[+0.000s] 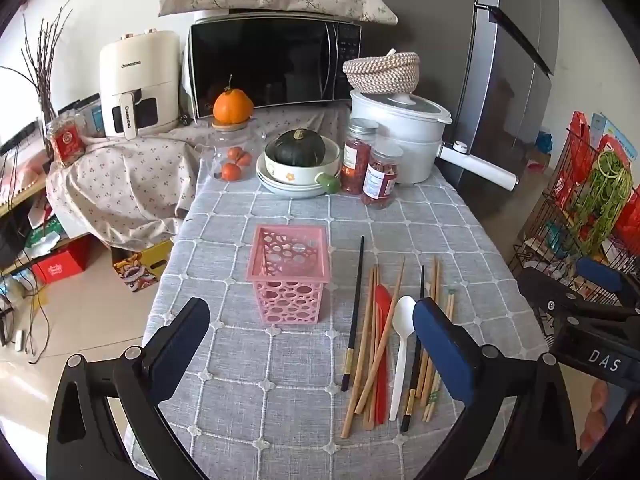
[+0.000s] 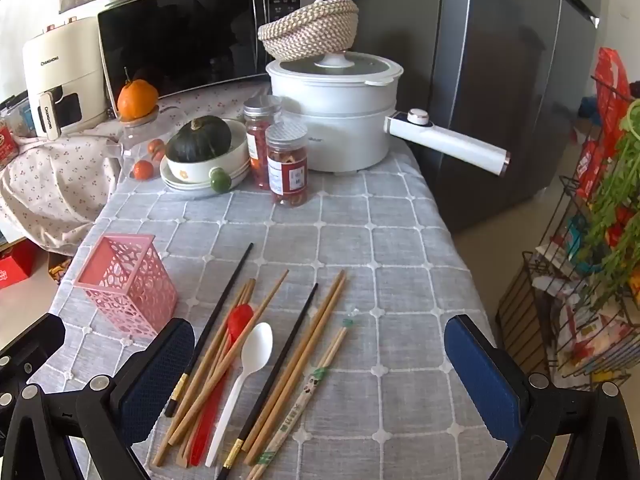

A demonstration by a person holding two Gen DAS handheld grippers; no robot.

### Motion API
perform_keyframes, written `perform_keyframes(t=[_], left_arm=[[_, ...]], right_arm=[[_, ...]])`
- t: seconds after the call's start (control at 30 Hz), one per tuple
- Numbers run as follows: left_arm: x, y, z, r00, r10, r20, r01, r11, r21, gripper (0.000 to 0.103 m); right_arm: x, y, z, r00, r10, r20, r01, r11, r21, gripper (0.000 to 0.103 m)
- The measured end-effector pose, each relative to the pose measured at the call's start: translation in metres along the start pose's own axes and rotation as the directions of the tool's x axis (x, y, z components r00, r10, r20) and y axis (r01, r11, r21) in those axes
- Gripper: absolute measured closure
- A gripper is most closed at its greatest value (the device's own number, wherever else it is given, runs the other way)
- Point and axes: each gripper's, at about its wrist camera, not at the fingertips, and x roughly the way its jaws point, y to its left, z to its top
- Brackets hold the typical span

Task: Organize utensils

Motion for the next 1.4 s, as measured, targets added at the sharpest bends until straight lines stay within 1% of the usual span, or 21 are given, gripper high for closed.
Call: perform_keyframes(t=[0.5,0.6,1.4], left_arm=[[0.0068,0.0040,-0.0070,1.000,-0.011,-0.002,0.011,1.000,-0.013,0.000],[0.0025,0.0039,-0.0028,1.000,-0.009,-0.011,0.009,1.000,-0.007,0.000],[0.0028,0.0021,-0.0038,1.000,-0.006,-0.012,0.006,1.000,-0.002,0.000]], right_arm=[[0.0010,0.0016,-0.0025,1.000,-0.005,-0.003,0.005,1.000,-0.009,0.000],[0.0006,-0.0010,-0.0001,1.000,-0.003,-0.004,0.003,1.000,-0.007,0.000],[0.0028,0.0016,-0.0046,1.000,0.002,-0.010,-0.002,1.000,-0.002,0.000]])
